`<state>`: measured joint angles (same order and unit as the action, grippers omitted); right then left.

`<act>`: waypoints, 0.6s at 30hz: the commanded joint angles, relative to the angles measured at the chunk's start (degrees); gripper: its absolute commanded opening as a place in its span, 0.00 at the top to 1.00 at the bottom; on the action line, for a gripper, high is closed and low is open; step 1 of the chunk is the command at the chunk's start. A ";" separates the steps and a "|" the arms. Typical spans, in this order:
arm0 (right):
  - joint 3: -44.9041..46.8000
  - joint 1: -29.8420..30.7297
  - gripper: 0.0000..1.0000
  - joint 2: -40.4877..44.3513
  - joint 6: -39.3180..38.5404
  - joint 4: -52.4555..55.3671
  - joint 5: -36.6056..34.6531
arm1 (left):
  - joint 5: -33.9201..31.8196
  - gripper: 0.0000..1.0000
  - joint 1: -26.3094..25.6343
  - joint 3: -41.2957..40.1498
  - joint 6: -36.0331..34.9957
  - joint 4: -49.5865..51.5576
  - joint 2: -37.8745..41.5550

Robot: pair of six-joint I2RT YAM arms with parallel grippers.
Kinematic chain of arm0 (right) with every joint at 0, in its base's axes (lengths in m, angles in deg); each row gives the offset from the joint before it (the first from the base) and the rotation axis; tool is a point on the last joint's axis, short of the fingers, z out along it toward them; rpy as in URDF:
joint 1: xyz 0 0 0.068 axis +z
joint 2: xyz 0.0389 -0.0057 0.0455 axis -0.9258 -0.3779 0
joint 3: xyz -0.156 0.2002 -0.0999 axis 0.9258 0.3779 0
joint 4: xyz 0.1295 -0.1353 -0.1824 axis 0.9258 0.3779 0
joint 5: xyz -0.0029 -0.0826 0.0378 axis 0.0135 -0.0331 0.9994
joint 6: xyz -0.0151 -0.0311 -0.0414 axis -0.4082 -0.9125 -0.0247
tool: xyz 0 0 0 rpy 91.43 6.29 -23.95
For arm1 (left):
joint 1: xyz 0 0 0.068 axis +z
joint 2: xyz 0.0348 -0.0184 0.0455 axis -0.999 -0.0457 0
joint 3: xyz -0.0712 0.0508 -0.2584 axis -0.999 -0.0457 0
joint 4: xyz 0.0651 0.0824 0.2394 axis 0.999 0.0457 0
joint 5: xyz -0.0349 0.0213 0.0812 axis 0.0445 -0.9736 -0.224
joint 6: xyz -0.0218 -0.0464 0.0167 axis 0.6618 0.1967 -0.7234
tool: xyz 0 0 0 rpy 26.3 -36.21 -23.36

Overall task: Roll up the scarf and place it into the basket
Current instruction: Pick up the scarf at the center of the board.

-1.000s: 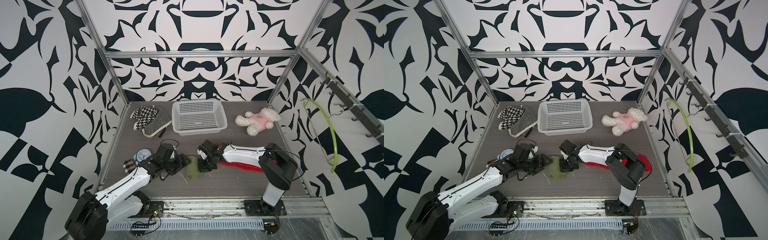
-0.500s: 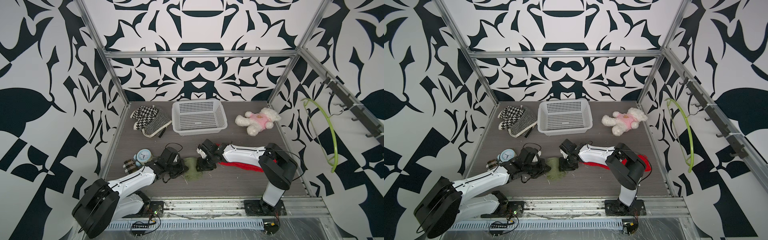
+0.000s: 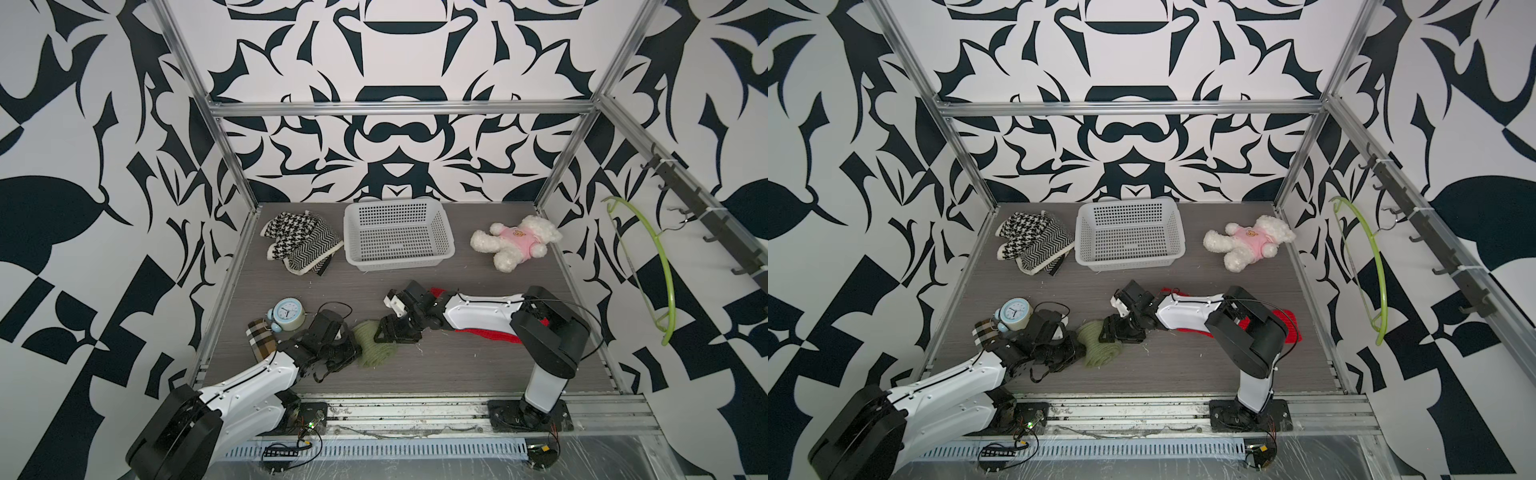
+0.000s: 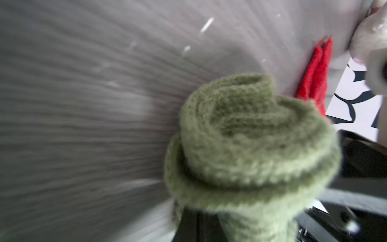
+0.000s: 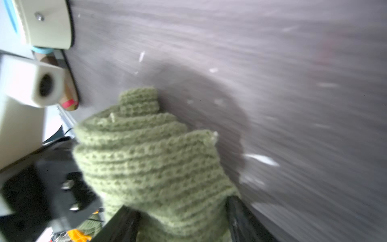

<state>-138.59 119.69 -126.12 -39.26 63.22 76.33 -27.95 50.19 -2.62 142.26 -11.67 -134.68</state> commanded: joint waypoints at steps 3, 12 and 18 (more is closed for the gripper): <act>-4.08 3.46 0.31 -4.35 -1.09 0.15 3.36 | -1.25 1.00 0.10 -1.37 0.52 2.20 1.14; -4.64 7.39 0.32 -7.56 -0.07 -0.29 5.99 | -1.64 1.00 0.10 -3.34 1.58 0.92 2.76; -9.88 8.72 0.38 -12.03 -1.05 4.08 4.16 | -1.46 1.00 0.04 -3.38 1.63 1.02 3.49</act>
<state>-146.72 125.31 -133.75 -39.13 63.41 81.67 -29.34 50.32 -4.87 143.37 -10.97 -131.14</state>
